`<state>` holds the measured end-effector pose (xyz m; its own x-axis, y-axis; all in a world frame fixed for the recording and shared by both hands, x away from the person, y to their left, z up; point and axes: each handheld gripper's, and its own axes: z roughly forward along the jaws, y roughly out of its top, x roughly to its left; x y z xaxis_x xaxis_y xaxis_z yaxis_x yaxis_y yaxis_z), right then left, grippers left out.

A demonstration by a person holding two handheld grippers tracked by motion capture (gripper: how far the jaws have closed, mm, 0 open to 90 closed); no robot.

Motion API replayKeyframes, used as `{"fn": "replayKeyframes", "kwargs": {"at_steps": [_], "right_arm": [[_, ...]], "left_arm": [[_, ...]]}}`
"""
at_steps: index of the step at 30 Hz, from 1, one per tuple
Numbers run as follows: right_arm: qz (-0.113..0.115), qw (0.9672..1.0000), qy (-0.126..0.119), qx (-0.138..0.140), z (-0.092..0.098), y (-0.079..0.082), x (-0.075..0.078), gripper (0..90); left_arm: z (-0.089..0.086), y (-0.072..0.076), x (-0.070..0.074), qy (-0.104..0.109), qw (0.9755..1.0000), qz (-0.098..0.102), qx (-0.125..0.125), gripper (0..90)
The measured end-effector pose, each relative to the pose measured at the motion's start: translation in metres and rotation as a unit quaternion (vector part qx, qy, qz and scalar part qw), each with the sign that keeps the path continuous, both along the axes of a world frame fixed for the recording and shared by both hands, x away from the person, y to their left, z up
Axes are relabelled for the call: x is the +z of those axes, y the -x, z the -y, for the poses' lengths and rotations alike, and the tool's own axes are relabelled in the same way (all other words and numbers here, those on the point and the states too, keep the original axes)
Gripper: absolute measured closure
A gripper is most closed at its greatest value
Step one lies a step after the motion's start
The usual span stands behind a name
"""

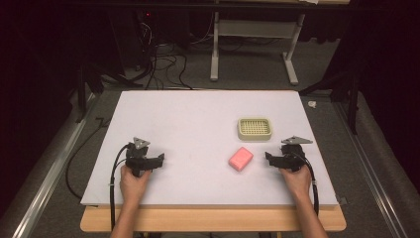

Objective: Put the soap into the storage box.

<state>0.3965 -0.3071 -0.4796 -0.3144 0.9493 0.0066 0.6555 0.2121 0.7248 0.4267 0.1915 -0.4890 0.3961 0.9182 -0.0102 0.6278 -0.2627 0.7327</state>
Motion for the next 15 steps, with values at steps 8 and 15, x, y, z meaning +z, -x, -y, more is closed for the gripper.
{"fn": "replayKeyframes", "kwargs": {"at_steps": [8,15], "right_arm": [[0.021,0.9996,-0.013,0.015,-0.005,0.008,0.008,23.8],[0.029,0.9989,-0.021,0.03,-0.012,0.015,0.013,23.3]], "left_arm": [[0.0,0.0,0.0,0.0,1.0,0.0,0.0,15.9],[0.0,0.0,0.0,0.0,1.0,0.0,0.0,16.0]]}}
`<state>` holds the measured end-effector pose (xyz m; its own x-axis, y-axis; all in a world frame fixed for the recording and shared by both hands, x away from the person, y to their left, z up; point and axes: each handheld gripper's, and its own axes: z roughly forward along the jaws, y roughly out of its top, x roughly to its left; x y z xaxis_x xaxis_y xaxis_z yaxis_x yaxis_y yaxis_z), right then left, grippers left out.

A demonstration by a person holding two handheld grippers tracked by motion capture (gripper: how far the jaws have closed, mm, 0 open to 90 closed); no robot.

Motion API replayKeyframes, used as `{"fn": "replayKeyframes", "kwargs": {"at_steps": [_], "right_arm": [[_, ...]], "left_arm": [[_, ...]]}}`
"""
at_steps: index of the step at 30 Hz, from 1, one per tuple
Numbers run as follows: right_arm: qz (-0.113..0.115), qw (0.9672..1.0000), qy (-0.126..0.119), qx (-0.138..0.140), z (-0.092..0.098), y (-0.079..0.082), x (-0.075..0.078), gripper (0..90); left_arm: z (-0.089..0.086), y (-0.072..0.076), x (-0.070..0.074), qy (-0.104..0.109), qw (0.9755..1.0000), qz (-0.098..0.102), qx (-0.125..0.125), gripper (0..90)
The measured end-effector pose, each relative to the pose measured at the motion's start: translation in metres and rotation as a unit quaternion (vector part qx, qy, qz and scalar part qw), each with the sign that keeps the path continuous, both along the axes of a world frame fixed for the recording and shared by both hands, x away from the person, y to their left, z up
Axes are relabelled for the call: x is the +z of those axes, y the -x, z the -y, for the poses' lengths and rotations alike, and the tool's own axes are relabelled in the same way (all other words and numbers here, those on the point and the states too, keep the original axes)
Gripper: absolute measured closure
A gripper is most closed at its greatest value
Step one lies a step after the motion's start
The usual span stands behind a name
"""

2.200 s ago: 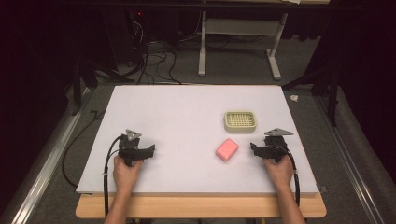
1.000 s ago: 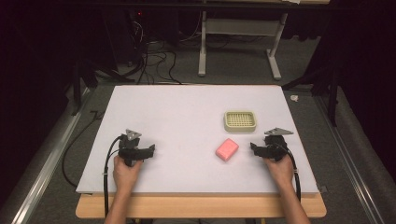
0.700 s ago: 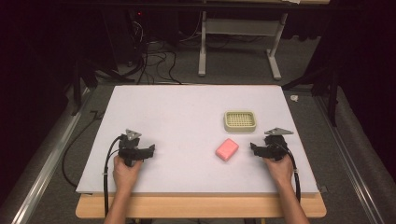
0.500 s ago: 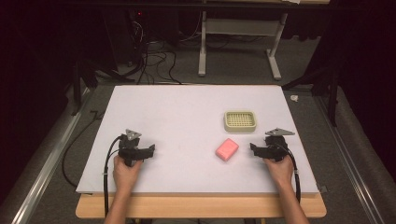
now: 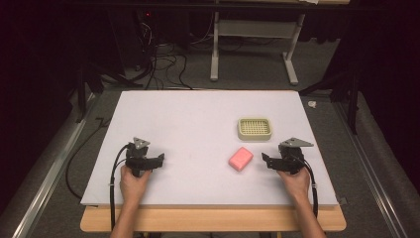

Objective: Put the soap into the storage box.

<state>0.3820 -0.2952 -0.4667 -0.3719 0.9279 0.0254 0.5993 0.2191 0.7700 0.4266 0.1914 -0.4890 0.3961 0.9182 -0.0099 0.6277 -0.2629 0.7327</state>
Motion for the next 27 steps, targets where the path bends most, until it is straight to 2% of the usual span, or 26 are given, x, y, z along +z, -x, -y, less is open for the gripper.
{"fn": "replayKeyframes", "kwargs": {"at_steps": [8,27], "right_arm": [[0.012,0.9997,-0.011,0.02,-0.009,0.008,0.008,22.4],[0.011,0.9963,-0.017,0.083,-0.043,0.014,0.015,16.5]], "left_arm": [[0.0,0.0,0.0,0.0,1.0,0.0,0.0,16.0],[0.0,0.0,0.0,0.0,1.0,0.0,0.0,15.9]]}}
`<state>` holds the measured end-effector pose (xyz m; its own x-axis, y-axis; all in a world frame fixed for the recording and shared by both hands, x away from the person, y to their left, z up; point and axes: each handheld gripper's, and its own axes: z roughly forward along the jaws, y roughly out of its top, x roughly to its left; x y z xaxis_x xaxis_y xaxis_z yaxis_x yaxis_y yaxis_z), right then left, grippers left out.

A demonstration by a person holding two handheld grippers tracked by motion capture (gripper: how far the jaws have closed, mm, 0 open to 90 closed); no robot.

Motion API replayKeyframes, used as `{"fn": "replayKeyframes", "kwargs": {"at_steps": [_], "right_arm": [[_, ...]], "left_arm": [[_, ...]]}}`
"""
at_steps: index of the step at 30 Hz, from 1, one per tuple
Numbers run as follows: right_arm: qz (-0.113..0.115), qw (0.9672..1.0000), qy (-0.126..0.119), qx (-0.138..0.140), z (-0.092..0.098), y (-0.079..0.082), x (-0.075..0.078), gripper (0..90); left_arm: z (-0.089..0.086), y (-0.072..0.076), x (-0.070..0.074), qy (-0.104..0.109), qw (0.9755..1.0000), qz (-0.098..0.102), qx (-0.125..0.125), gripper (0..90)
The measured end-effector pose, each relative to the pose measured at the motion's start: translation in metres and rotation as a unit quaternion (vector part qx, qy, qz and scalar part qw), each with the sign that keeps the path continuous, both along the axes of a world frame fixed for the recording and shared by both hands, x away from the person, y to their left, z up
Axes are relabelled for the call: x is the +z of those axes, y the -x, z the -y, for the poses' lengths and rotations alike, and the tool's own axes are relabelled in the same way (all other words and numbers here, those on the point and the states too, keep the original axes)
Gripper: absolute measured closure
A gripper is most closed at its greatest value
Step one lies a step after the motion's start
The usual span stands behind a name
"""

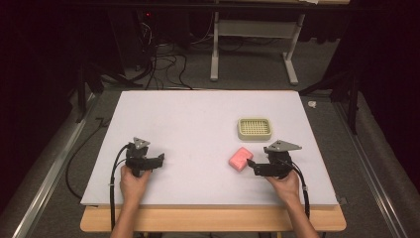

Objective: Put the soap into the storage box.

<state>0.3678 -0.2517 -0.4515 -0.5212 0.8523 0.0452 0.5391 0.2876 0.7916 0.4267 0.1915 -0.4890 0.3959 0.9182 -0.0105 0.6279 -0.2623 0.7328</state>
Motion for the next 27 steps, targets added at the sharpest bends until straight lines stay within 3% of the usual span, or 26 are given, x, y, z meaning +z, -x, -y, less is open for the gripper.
{"fn": "replayKeyframes", "kwargs": {"at_steps": [13,27], "right_arm": [[0.002,0.9995,0.011,0.031,-0.024,-0.007,-0.003,12.5],[-0.008,0.9989,0.022,0.04,-0.038,-0.018,-0.009,12.0]], "left_arm": [[0.0,0.0,0.0,0.0,1.0,0.0,0.0,16.0],[0.0,0.0,0.0,0.0,1.0,0.0,0.0,16.0]]}}
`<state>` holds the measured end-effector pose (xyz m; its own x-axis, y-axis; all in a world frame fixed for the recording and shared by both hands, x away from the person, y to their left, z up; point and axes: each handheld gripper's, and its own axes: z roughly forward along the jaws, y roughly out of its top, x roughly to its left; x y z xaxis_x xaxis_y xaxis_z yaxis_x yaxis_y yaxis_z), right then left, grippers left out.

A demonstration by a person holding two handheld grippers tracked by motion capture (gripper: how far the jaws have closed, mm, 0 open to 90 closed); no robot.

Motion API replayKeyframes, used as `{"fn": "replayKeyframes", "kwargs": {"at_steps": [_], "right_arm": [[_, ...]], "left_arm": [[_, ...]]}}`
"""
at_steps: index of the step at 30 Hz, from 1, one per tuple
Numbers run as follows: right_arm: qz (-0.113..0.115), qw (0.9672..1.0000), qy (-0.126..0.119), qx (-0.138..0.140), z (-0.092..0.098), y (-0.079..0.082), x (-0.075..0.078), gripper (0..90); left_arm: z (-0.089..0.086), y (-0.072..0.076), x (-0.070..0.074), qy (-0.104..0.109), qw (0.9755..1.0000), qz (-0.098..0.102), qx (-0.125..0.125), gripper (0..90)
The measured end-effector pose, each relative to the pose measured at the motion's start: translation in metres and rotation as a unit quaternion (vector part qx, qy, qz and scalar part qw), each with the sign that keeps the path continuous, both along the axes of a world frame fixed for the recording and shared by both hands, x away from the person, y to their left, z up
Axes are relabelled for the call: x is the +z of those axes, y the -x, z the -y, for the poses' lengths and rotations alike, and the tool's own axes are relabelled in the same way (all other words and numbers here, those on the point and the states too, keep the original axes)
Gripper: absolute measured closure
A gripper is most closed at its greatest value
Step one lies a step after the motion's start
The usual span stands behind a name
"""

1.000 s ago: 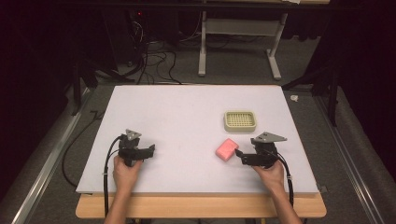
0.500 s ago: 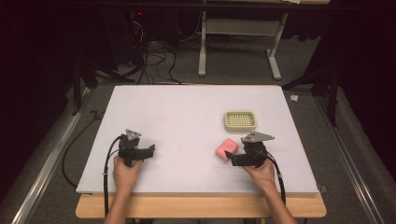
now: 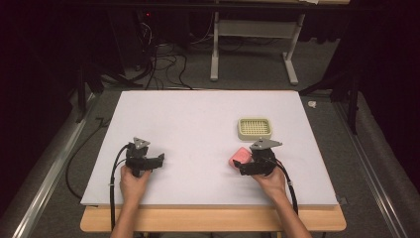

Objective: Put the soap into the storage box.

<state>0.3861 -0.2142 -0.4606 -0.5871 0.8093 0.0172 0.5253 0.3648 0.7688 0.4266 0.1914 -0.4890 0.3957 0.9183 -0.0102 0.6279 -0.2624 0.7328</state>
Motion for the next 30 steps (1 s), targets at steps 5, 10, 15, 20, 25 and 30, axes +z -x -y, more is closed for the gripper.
{"fn": "replayKeyframes", "kwargs": {"at_steps": [5,10,15,20,25,30], "right_arm": [[-0.007,0.9999,0.008,0.002,-0.004,-0.004,-0.005,12.0],[-0.014,0.9997,0.021,0.002,-0.007,-0.008,-0.011,11.9],[-0.02,0.9995,0.023,0.004,-0.008,-0.009,-0.013,11.7],[-0.027,0.9992,0.029,0.006,-0.009,-0.011,-0.015,11.6],[-0.041,0.9985,0.036,0.007,-0.01,-0.012,-0.018,11.8],[-0.048,0.9977,0.047,0.004,-0.013,-0.013,-0.021,13.2]], "left_arm": [[0.0,0.0,0.0,0.0,1.0,0.0,0.0,15.9],[0.0,0.0,0.0,0.0,1.0,0.0,0.0,15.9],[0.0,0.0,0.0,0.0,1.0,0.0,0.0,16.0],[0.0,0.0,0.0,0.0,1.0,0.0,0.0,16.0],[0.0,0.0,0.0,0.0,1.0,0.0,0.0,15.9],[0.0,0.0,0.0,0.0,1.0,0.0,0.0,16.0]]}}
